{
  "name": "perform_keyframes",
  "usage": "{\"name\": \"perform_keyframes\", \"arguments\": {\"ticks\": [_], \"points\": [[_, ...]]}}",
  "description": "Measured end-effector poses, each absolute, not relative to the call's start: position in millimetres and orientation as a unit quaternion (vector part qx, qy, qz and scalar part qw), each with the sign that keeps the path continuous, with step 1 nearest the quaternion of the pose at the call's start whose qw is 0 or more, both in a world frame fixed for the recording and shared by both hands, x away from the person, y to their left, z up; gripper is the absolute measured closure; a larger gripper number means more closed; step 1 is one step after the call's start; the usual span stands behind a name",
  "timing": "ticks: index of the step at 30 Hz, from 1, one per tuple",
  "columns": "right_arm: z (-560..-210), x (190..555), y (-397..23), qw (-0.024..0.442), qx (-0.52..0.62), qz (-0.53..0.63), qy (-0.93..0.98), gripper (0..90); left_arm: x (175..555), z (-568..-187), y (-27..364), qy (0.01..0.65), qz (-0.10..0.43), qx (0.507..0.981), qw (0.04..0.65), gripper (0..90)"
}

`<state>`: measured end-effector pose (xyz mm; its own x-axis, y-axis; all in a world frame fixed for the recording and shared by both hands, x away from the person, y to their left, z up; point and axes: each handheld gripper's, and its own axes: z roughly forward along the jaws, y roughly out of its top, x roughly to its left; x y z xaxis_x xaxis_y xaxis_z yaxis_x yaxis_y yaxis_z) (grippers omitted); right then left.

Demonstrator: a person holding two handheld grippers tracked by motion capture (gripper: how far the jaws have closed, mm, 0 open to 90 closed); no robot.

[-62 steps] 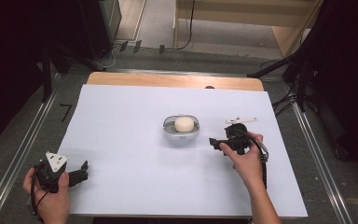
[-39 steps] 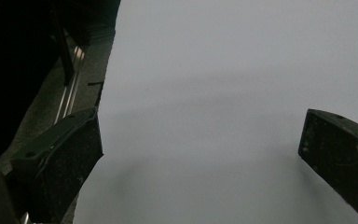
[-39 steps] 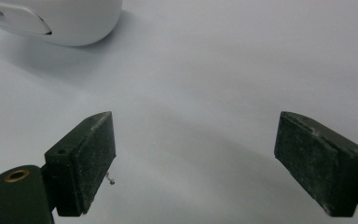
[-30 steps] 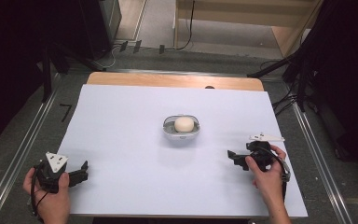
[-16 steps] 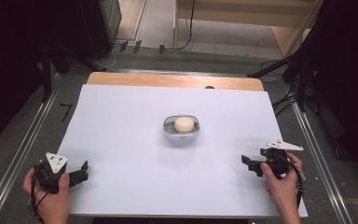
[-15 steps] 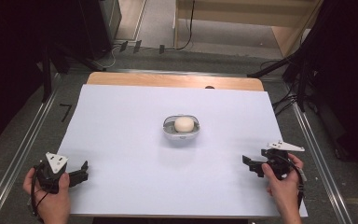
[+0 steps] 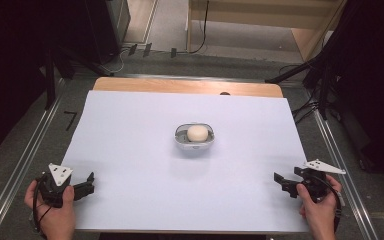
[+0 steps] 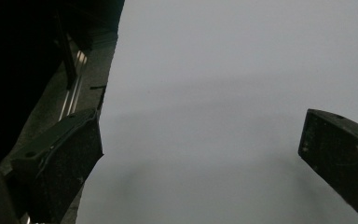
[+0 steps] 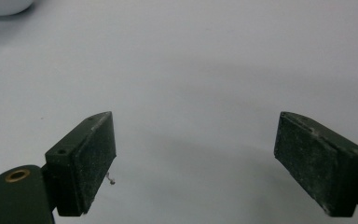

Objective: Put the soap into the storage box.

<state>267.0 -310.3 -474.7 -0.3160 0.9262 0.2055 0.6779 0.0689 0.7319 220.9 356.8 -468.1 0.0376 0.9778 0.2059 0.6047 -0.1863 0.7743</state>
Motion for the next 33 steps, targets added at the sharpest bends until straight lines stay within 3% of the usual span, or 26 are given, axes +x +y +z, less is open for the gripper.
{"name": "perform_keyframes", "arguments": {"ticks": [17, 33], "points": [[-486, 238, -354, 0.179, 0.588, 0.396, 0.682, 13.4, 220, -468, 359, 0.585, 0.368, 0.673, 0.263, 0.1], [-495, 221, -369, 0.185, 0.589, 0.464, 0.636, 13.7, 219, -467, 361, 0.586, 0.355, 0.674, 0.276, 0.1]]}}
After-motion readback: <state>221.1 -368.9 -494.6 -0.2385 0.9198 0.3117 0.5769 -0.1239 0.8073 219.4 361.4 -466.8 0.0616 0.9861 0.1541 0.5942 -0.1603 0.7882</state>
